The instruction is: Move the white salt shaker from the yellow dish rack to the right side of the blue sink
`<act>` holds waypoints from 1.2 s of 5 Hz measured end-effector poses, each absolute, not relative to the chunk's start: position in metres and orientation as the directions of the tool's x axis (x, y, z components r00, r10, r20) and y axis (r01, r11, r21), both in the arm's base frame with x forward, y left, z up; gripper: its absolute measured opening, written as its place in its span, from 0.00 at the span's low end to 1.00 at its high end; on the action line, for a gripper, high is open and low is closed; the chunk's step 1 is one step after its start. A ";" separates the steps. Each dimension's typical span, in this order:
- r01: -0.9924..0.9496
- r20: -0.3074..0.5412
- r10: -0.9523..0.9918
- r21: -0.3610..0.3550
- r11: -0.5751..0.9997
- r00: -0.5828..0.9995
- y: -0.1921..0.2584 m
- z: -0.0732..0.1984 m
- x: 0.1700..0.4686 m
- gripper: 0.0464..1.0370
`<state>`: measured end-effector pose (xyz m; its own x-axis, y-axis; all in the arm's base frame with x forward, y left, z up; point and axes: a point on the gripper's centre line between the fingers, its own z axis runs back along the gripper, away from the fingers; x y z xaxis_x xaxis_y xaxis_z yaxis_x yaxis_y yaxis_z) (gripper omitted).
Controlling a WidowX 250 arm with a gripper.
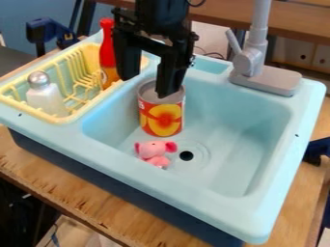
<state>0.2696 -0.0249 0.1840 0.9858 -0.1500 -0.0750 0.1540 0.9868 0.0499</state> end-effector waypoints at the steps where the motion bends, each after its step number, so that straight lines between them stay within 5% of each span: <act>1: 0.156 -0.107 -0.150 0.050 0.987 0.983 -0.025 0.176 0.269 0.96; 5: -0.022 -0.160 0.044 0.139 0.990 0.986 0.068 0.209 0.223 0.96; 6: -0.028 -0.106 0.049 0.186 0.982 0.993 0.085 0.210 0.229 0.96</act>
